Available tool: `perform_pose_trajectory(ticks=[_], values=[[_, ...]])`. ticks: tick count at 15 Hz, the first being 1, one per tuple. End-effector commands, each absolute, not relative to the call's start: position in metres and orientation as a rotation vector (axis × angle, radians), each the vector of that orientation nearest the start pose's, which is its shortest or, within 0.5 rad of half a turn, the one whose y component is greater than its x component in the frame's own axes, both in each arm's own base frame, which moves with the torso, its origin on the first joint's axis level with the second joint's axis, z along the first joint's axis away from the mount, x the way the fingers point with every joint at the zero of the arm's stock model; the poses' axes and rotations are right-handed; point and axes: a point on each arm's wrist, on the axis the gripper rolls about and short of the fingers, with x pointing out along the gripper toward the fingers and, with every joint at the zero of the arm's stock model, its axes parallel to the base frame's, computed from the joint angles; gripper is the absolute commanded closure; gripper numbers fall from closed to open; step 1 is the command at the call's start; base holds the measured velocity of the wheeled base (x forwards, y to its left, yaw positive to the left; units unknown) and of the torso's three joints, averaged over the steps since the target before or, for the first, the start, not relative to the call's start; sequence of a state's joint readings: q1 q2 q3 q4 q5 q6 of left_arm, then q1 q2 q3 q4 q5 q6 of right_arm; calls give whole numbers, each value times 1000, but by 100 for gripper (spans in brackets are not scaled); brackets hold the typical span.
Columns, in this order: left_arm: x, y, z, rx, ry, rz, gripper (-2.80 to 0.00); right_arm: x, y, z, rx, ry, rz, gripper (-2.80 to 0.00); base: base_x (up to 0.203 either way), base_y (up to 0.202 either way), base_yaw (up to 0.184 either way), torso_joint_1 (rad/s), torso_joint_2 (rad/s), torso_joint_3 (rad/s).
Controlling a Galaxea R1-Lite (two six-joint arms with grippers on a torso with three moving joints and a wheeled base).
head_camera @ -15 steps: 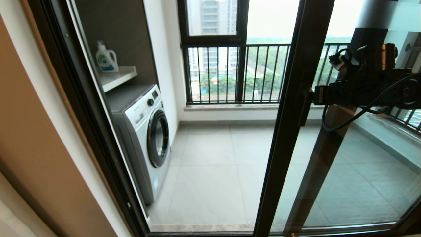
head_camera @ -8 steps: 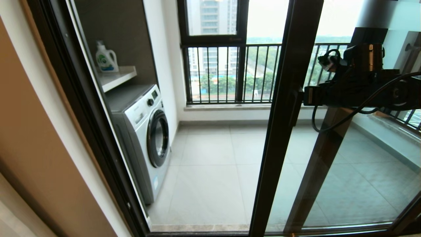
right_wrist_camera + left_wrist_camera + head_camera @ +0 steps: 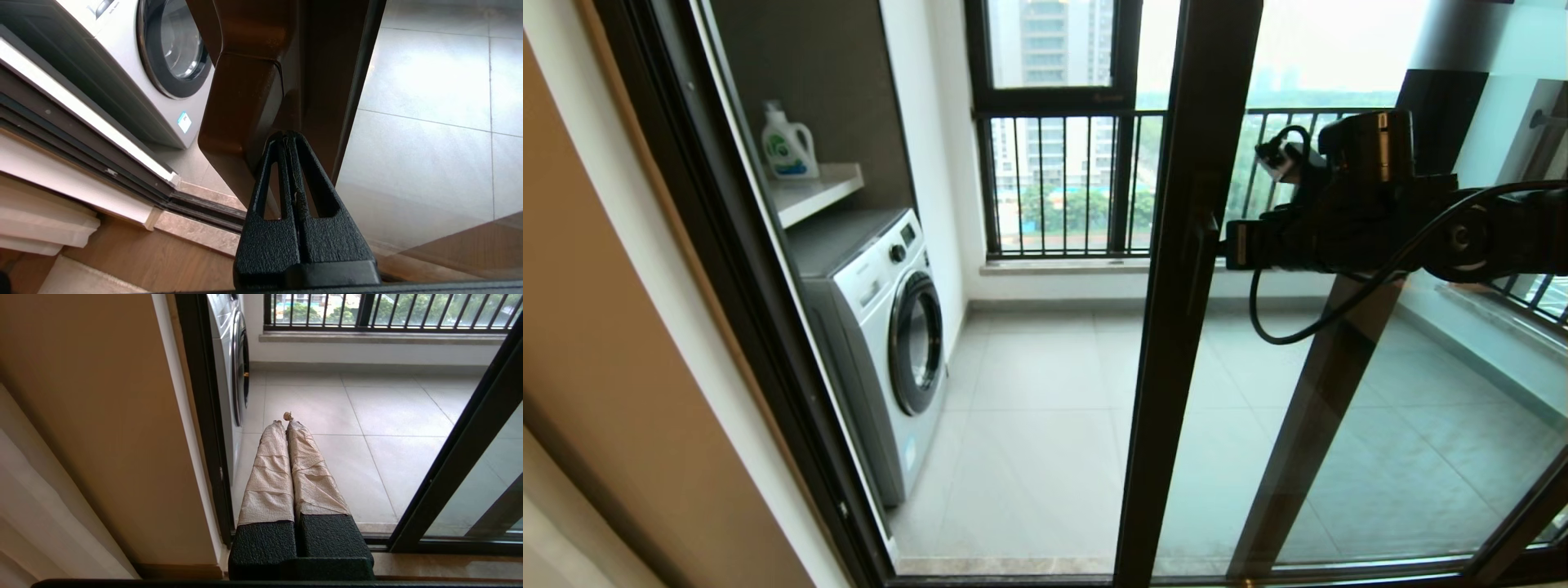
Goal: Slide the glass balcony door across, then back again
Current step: Close the slid door
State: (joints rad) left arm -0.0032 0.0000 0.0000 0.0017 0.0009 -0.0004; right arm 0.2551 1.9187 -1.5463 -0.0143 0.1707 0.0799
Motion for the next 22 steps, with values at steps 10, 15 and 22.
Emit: perform_pose_trajectory(ticks=[10, 15, 22], values=[[-23, 0, 75, -1, 3, -3, 0, 397, 189, 233, 81, 343, 451, 0, 0, 0, 0, 0, 0, 0], [-23, 0, 75, -2, 3, -3, 0, 390, 217, 235, 78, 326, 469, 0, 0, 0, 0, 0, 0, 0], [-23, 0, 75, -2, 3, -3, 0, 372, 253, 230, 64, 338, 540, 0, 0, 0, 0, 0, 0, 0]])
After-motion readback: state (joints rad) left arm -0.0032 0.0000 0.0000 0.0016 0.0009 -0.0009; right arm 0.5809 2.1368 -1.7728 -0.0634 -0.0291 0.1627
